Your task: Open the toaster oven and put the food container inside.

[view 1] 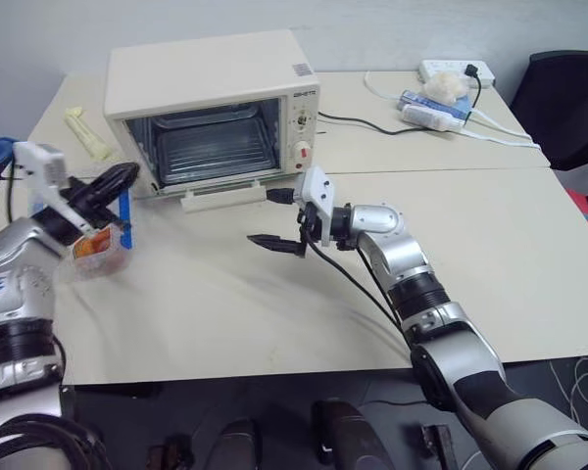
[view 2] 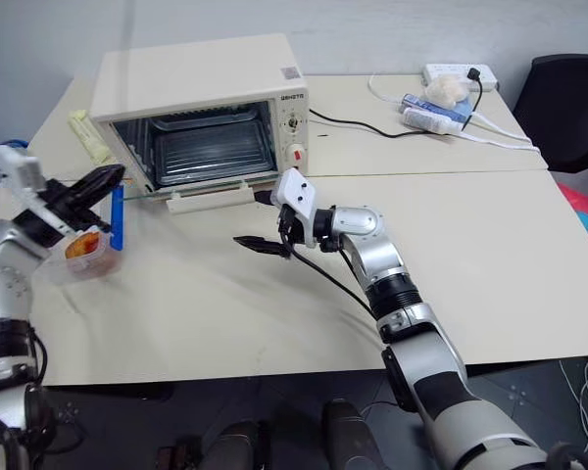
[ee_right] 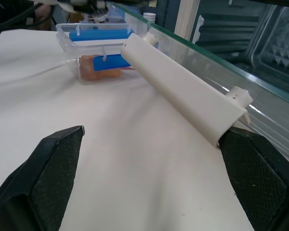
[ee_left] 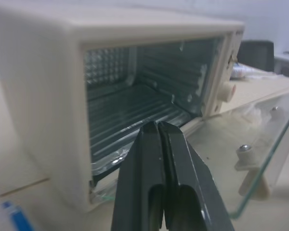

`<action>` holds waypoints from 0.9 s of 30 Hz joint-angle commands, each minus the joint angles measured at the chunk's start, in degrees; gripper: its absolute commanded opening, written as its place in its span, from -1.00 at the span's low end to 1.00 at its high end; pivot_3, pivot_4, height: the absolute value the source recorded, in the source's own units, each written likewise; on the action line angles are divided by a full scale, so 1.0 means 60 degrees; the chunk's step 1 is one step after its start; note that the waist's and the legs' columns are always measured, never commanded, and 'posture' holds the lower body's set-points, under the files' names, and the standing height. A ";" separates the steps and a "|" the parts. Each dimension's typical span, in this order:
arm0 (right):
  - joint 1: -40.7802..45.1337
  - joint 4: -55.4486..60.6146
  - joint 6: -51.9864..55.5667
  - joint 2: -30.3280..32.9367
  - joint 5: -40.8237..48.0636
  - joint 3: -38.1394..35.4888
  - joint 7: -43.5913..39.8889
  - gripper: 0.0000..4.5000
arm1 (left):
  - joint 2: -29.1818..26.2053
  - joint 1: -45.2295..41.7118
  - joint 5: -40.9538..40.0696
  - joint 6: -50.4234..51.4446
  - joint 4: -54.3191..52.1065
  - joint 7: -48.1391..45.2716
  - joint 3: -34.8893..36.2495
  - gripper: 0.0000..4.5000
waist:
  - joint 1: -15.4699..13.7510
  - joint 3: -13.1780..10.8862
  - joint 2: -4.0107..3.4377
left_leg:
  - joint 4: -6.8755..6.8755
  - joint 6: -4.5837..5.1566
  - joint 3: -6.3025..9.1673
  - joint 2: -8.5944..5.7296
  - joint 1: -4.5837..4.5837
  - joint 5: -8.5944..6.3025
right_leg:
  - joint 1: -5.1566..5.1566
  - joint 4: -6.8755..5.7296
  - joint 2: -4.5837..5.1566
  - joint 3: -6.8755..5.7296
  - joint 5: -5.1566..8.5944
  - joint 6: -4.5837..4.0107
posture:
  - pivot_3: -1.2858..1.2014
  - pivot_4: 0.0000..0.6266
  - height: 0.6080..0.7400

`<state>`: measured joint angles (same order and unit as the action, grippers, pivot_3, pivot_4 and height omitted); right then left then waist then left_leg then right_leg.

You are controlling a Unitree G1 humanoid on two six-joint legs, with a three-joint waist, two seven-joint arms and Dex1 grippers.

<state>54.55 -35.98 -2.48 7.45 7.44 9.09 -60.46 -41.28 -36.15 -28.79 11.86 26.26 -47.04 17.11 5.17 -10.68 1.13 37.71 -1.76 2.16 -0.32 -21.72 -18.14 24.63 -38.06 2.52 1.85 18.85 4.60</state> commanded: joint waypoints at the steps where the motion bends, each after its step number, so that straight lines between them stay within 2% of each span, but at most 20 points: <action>1: -0.0097 0.0509 -0.0429 0.0007 -0.0021 0.0064 0.0020 1.00 | -0.0182 -0.0247 0.0648 -0.0567 0.0338 -0.0794 -0.0512 -0.98 | 0.0025 0.0000 0.0000 | 0.0001 -0.0001 0.0000 0.0000 0.0000 -0.0001 | 0.0003 -0.0002 0.0000 0.0001 0.0000 0.0000 | 0.03 -0.52 1.00; 5: -0.0855 0.1089 -0.0876 0.0426 -0.0069 -0.0026 0.0061 1.00 | -0.0284 -0.0250 0.0760 -0.0546 0.0303 -0.1139 -0.0537 -0.98 | -0.0035 0.0000 0.0000 | 0.0012 0.0000 0.0002 0.0000 -0.0002 -0.0001 | 0.0001 -0.0007 0.0002 0.0002 0.0000 0.0000 | 0.03 -0.52 1.00; 11: -0.3527 0.3478 -0.0853 0.1805 0.0459 -0.0501 -0.0125 1.00 | -0.0713 0.0337 0.1456 -0.0483 -0.0550 -0.1515 -0.1110 -0.98 | -0.0165 0.0001 0.0002 | 0.0042 0.0016 0.0008 -0.0004 -0.0010 -0.0014 | -0.0005 -0.0030 0.0007 0.0002 -0.0001 0.0002 | 0.03 -0.52 1.00; 17: -0.5605 0.5021 -0.0881 0.3001 0.1007 -0.1348 0.0150 1.00 | -0.0278 0.0829 0.1705 -0.0019 -0.1448 -0.1083 -0.1459 -0.98 | -0.0434 0.0001 0.0002 | 0.0066 0.0026 0.0001 -0.0006 -0.0008 -0.0019 | -0.0007 -0.0015 0.0007 0.0010 -0.0001 0.0003 | 0.03 -0.52 1.00; 21: -0.6346 0.5588 -0.0920 0.3490 0.1341 -0.1823 0.0211 1.00 | 0.0116 0.1214 0.1920 0.0489 -0.2012 -0.0525 -0.1681 -0.98 | -0.0525 0.0001 0.0002 | 0.0064 0.0049 -0.0001 -0.0003 0.0002 -0.0028 | -0.0012 -0.0023 0.0000 0.0014 -0.0001 0.0003 | 0.03 -0.52 1.00; 27: -0.6628 0.5794 -0.1087 0.3781 0.1729 -0.2125 0.0147 1.00 | 0.0426 0.1562 0.2235 0.1130 -0.2506 0.0246 -0.1844 -0.98 | -0.0598 0.0001 0.0003 | 0.0065 0.0050 -0.0010 -0.0001 0.0009 -0.0029 | -0.0014 -0.0028 -0.0004 0.0023 -0.0001 0.0003 | 0.03 -0.52 1.00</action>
<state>14.96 -3.48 -7.53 29.18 15.89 -1.69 -59.35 -38.73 -27.40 -15.93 17.94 13.56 -46.67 5.85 1.59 -10.67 1.14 38.10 -1.46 2.10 -0.33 -21.66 -18.31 24.54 -38.22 2.51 1.99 18.85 4.62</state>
